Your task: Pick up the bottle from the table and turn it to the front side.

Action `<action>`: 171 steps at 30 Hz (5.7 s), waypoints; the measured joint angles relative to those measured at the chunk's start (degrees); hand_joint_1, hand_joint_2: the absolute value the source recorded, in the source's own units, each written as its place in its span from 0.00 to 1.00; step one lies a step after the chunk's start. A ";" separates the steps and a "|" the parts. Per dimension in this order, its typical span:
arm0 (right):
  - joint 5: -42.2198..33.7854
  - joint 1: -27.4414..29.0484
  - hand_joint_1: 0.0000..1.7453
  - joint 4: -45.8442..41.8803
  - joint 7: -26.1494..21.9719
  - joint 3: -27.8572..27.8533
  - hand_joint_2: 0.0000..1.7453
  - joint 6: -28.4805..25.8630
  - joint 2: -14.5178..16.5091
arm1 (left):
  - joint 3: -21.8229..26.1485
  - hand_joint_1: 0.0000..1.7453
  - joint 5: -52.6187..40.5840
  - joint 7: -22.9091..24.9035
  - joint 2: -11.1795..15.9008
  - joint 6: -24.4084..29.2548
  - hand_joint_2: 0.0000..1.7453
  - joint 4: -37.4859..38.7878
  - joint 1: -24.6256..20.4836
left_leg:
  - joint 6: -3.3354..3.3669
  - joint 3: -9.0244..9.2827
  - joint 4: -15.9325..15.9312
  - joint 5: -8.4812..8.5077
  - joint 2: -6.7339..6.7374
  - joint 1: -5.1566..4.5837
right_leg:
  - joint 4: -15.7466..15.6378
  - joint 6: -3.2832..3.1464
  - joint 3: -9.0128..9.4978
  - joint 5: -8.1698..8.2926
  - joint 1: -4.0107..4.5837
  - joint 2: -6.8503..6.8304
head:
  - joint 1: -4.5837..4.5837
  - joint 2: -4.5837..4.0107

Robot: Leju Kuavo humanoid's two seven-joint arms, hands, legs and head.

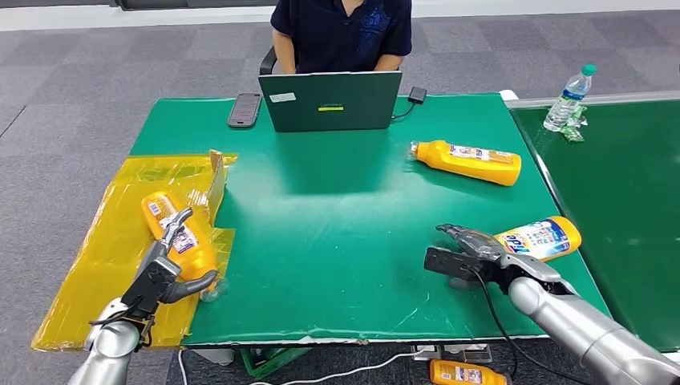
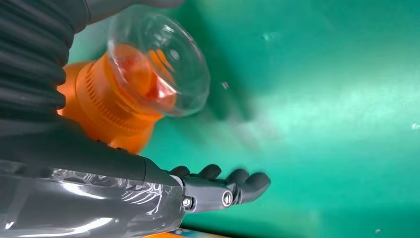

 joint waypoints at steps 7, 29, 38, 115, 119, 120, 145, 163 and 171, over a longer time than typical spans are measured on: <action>0.97 5.18 0.00 -6.03 0.12 -3.01 1.00 -0.67 -3.61 | 1.13 0.00 -0.17 0.23 -0.17 -0.18 1.00 -0.77 0.41 | 0.03 0.05 0.00 -0.01 0.03 0.00 | -0.01 0.00 0.06 -0.01 0.01 0.01 | -0.01 0.01; 6.33 6.06 0.00 -4.25 -2.62 -5.69 1.00 -2.95 -2.21 | 1.45 0.00 -0.23 0.21 -0.49 -0.18 1.00 -0.88 1.08 | 0.05 0.06 0.01 0.01 0.03 -0.02 | -0.01 0.02 0.13 0.01 0.01 0.01 | -0.01 0.01; 10.70 3.27 0.00 6.38 -4.16 -9.19 1.00 -9.76 4.46 | 1.45 0.00 -0.75 -0.17 -1.31 -0.18 1.00 -1.09 1.48 | 0.04 0.06 0.01 0.05 0.02 -0.02 | -0.01 0.02 0.11 0.01 0.01 0.01 | -0.01 0.01; 26.21 12.94 0.00 -3.36 6.16 -22.79 1.00 -1.29 -1.09 | 2.48 0.00 -0.34 -0.38 -1.66 -0.22 1.00 1.34 1.93 | 0.17 0.01 0.06 -0.02 0.03 -0.15 | -0.04 0.14 0.08 0.01 -0.02 0.02 | -0.01 0.02; 26.32 12.92 0.00 -3.35 6.08 -22.82 1.00 -1.03 -0.93 | 2.47 0.00 -0.36 -0.25 -1.74 -0.22 1.00 1.34 1.93 | 0.17 0.02 0.06 -0.02 0.03 -0.15 | -0.04 0.14 0.09 0.01 -0.02 0.01 | -0.01 0.00; 26.32 12.92 0.00 -3.34 6.08 -22.85 1.00 -0.98 -0.91 | 2.47 0.00 -0.37 -0.24 -1.78 -0.22 1.00 1.34 1.93 | 0.17 0.02 0.06 -0.02 0.03 -0.15 | -0.04 0.14 0.09 0.01 -0.02 0.01 | -0.01 0.00; 26.50 12.22 1.00 -0.79 3.99 -23.51 1.00 -1.68 1.75 | 3.44 0.00 -0.41 0.18 -2.86 -0.21 1.00 -0.23 3.03 | 0.19 0.05 0.06 -0.03 0.10 -0.13 | -0.04 0.14 0.16 0.01 -0.01 0.04 | -0.01 0.00; 26.69 10.46 1.00 1.73 2.38 -23.51 1.00 -3.16 3.89 | 4.03 0.00 -0.67 0.05 -3.11 -0.22 1.00 0.43 2.56 | 0.20 0.10 0.06 -0.04 0.15 -0.13 | -0.05 0.17 0.18 0.04 -0.01 0.09 | -0.01 0.01; 17.78 1.66 1.00 4.87 -5.59 -23.70 1.00 -5.51 8.20 | 3.85 0.00 -0.29 -0.66 -3.91 -0.86 1.00 2.41 -0.05 | 0.17 0.02 0.06 0.12 0.39 -0.13 | -0.04 0.21 -0.01 0.22 -0.02 0.37 | -0.01 0.00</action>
